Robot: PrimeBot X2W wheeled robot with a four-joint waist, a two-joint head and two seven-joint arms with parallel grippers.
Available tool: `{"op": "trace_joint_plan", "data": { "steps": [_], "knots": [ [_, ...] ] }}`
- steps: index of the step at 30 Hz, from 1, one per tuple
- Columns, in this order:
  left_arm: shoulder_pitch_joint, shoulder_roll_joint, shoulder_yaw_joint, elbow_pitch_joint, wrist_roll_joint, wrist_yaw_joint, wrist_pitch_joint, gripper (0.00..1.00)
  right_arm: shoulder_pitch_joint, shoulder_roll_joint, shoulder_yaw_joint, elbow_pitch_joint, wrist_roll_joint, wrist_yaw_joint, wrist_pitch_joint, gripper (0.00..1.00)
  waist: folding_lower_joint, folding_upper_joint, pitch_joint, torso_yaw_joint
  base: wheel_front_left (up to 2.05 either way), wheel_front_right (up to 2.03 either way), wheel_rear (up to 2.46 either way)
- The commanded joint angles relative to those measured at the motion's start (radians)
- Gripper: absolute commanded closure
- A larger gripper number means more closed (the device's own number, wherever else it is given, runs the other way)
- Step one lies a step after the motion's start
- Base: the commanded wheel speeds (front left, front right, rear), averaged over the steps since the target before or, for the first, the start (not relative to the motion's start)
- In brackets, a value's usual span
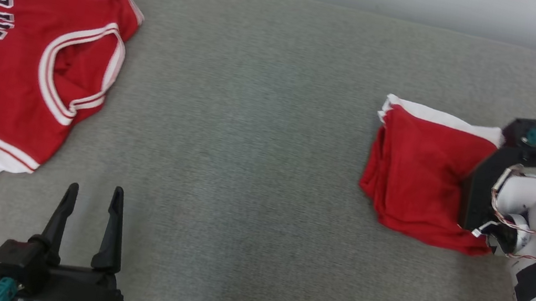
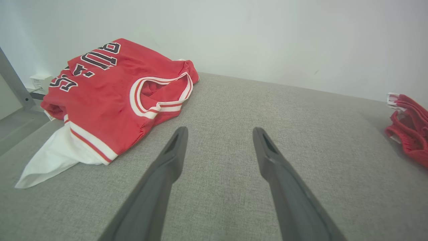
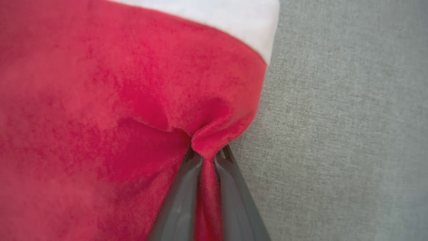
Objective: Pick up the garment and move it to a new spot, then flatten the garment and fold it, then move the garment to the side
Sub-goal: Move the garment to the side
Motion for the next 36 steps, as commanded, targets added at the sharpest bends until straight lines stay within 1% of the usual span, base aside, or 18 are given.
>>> {"op": "trace_joint_plan", "data": {
  "steps": [1,3,7,11,14,15,19,24,28,36],
  "knots": [
    [-0.011,0.000,0.009,-0.012,0.001,0.004,-0.001,0.00,0.021,-0.023,0.041,0.003,-0.020,-0.005,0.019,1.00,0.0000,0.0001,0.014,-0.066,0.00,0.00,0.00],
    [-0.015,0.001,0.016,-0.025,0.009,0.001,-0.001,0.00,0.002,-0.051,0.109,-0.045,-0.029,-0.005,0.024,1.00,0.0000,0.0001,0.026,-0.107,0.00,0.00,0.00],
    [-0.040,0.001,0.028,-0.066,0.031,-0.010,0.000,0.00,-0.030,-0.113,0.230,-0.136,-0.001,-0.004,0.023,1.00,0.0000,0.0001,0.057,-0.191,0.00,0.00,0.00],
    [-0.067,0.007,0.043,-0.115,0.060,-0.029,-0.001,0.00,-0.048,-0.213,0.316,-0.200,0.014,-0.004,0.005,1.00,0.0000,0.0001,0.102,-0.273,0.00,0.00,0.00],
    [-0.087,0.012,0.034,-0.144,0.080,-0.041,-0.001,0.00,-0.063,-0.292,0.346,-0.224,0.012,-0.004,-0.039,1.00,0.0000,0.0001,0.136,-0.323,0.00,0.00,0.00],
    [-0.087,0.012,0.034,-0.144,0.080,-0.041,-0.001,0.00,-0.063,-0.292,0.346,-0.224,0.012,-0.004,-0.039,1.00,0.0000,0.0001,0.136,-0.323,0.00,0.00,0.00],
    [-0.112,0.022,0.027,-0.184,0.099,-0.055,-0.001,0.00,-0.086,-0.361,0.330,-0.229,-0.011,-0.004,-0.123,1.00,0.0000,0.0001,0.182,-0.377,0.00,0.00,0.00],
    [-0.138,0.032,0.007,-0.216,0.115,-0.064,-0.001,0.00,-0.110,-0.407,0.265,-0.213,-0.065,-0.004,-0.253,1.00,0.0000,0.0001,0.231,-0.408,0.00,0.00,0.00],
    [-0.148,0.046,-0.009,-0.230,0.122,-0.071,-0.001,0.00,-0.116,-0.413,0.206,-0.192,-0.119,-0.004,-0.321,1.00,0.0000,0.0001,0.256,-0.417,0.00,0.00,0.00],
    [-0.154,0.067,-0.001,-0.239,0.115,-0.073,-0.001,0.00,-0.114,-0.397,0.113,-0.183,-0.235,-0.004,-0.378,1.00,0.0000,0.0001,0.270,-0.428,0.00,0.00,0.00]
  ]
}}
